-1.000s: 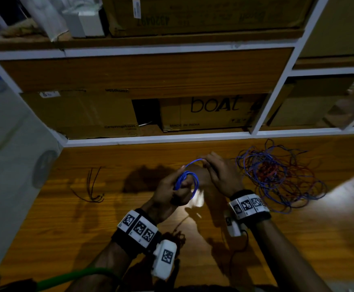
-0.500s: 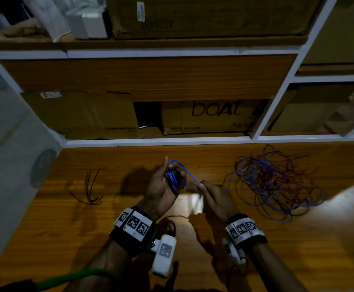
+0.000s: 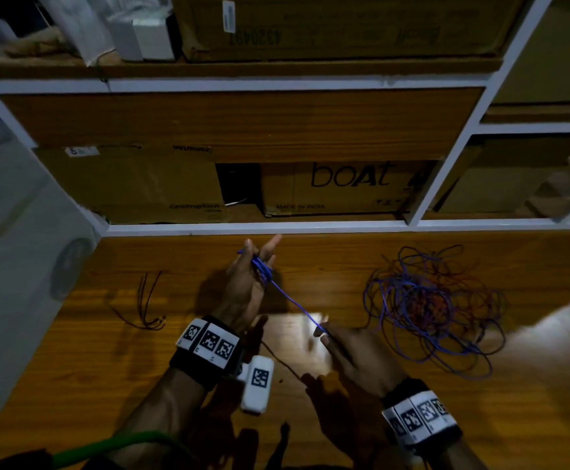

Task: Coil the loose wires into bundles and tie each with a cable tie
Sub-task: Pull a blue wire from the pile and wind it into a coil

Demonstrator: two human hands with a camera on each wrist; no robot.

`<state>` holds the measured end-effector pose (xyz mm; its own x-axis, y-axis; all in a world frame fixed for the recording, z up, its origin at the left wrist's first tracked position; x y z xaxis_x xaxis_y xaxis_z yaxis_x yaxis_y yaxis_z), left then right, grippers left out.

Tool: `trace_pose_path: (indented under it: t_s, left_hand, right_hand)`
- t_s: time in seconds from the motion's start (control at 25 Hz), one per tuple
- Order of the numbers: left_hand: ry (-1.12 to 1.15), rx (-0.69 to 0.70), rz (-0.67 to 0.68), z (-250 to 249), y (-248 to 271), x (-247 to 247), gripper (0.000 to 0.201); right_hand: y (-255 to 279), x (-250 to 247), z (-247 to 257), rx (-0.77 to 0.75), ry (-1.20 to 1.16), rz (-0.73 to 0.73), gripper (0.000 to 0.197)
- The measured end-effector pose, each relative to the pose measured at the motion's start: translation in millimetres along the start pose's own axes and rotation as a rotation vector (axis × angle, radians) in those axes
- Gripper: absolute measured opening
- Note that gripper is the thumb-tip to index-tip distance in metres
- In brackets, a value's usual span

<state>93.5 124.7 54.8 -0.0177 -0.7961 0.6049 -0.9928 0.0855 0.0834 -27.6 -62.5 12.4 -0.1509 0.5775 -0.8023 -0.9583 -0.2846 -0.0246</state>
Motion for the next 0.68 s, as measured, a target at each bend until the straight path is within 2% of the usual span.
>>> trace_pose_path:
  t_s: [0.08,0.12,0.24,0.4,0.48,0.56,0.68]
  left_hand:
    - [-0.131,0.020,-0.058,2,1,-2,0.024]
    - [-0.261,0.025,-0.053,4,5,1,0.030]
    - [-0.681,0.063,-0.018,5,21,11,0.043]
    - [-1.076,0.215,0.209,17,34,10,0.053]
    - [-1.169,0.212,0.361,29,36,8,0.056]
    - [-1.194,0.184,0.495,38,42,14,0.058]
    - [-1.129,0.192,0.539,41,58,26,0.043]
  right_hand:
    - [3,5,4,-0.013,0.031,0.055,0.027]
    - [3,5,6,-0.023,0.038,0.064,0.028]
    - [4,-9,17,-0.084,0.073,0.005,0.027]
    - [3,-43,35,-0.141,0.174,-0.062,0.033]
    - [0,-56,49,-0.158,0.212,-0.035,0.045]
    - [-6,-69,56,-0.178,0.254,-0.055,0.046]
    - [-23,-83,49,-0.173,0.261,-0.107,0.033]
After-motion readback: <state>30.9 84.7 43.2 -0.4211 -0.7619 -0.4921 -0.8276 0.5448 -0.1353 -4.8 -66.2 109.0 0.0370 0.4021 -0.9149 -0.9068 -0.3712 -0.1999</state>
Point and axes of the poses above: each hand's wrist, its own y-axis away from the middle knuckle, its own x-axis out of the palm, z = x × y, the point moved 6 cm from there along -y, towards the middle knuckle, and after that the axes turned 5 degrees about x, right-handed, at the moved point
